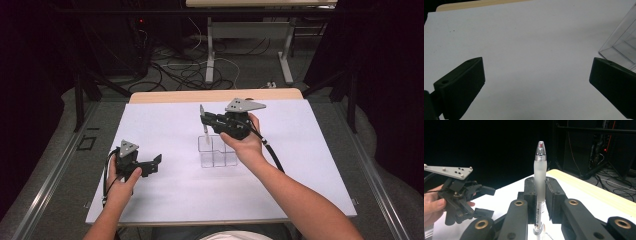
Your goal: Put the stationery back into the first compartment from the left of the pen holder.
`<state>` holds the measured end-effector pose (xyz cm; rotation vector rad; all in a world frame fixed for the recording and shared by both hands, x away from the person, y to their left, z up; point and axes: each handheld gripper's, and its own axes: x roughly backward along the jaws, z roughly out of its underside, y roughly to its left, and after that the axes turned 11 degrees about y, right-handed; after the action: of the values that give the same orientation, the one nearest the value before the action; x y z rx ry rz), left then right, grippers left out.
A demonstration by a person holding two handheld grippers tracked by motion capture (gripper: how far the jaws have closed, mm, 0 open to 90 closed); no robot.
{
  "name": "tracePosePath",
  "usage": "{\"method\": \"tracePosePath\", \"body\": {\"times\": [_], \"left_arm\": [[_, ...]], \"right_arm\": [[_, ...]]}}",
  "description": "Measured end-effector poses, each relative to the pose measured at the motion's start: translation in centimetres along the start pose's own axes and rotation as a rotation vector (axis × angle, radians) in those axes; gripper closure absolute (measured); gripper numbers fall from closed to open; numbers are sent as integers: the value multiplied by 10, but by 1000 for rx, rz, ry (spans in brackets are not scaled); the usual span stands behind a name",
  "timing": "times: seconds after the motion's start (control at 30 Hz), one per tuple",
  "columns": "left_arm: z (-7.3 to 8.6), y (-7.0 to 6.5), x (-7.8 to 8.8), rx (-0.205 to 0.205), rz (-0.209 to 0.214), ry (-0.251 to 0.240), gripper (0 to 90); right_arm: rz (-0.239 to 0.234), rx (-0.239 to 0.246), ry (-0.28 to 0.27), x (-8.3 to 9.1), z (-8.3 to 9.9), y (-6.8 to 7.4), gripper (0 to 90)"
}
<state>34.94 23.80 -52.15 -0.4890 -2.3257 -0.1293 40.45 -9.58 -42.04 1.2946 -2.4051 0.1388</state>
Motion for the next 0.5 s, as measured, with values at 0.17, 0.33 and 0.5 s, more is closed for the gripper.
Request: {"method": "tracePosePath", "body": {"times": [0.17,0.33,0.5], "left_arm": [[0,0,0,1,1,0,4],[0,0,0,1,1,4,4],[0,1,0,0,1,4,4]], "right_arm": [[-1,-15,19,-9,5,0,800],[-2,-20,48,-16,12,0,800],[-5,-28,78,-19,21,-1,799]]}}
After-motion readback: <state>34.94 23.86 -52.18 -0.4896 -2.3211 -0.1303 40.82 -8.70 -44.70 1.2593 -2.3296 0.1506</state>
